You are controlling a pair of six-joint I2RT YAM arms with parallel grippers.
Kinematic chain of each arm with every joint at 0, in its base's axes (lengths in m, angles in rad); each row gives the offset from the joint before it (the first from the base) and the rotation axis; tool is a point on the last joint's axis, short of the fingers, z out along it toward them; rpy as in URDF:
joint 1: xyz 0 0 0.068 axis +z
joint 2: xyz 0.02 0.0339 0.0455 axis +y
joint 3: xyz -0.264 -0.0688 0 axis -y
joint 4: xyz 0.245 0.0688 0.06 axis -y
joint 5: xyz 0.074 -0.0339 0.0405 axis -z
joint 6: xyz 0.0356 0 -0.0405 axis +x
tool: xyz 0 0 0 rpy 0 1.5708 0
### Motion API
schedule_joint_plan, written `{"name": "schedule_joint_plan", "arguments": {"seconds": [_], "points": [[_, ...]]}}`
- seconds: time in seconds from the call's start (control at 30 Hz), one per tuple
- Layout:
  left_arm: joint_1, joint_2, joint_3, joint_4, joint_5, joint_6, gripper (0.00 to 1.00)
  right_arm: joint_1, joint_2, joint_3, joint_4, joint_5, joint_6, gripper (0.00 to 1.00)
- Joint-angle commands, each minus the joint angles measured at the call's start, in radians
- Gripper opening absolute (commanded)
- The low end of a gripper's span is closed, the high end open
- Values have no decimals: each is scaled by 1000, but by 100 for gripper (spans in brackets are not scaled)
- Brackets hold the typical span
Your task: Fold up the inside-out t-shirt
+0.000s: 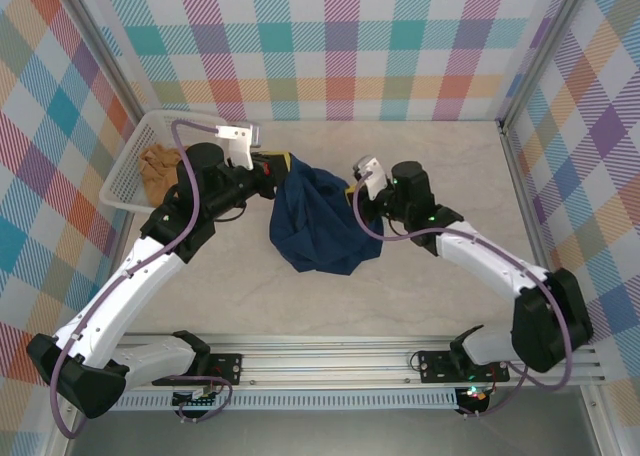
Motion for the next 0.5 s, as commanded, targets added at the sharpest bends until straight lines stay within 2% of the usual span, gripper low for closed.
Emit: {"name": "schedule_joint_plan", "arguments": {"seconds": [0.0,0.13,0.3,0.37,0.47], "points": [[10,-29,6,42,-16,9,0,-57,-101,146,-128,186,68,0],[7,-15,166,19,-35,34,0,-141,-184,450,-296,277,141,0],[7,-29,403,9,-83,90,0,-141,-246,696,-314,252,140,0],[7,-21,479,8,-108,101,0,-142,-252,758,-339,290,120,0],[-3,48,590,-24,-20,64,0,-141,-279,802,-349,381,73,0]]}}
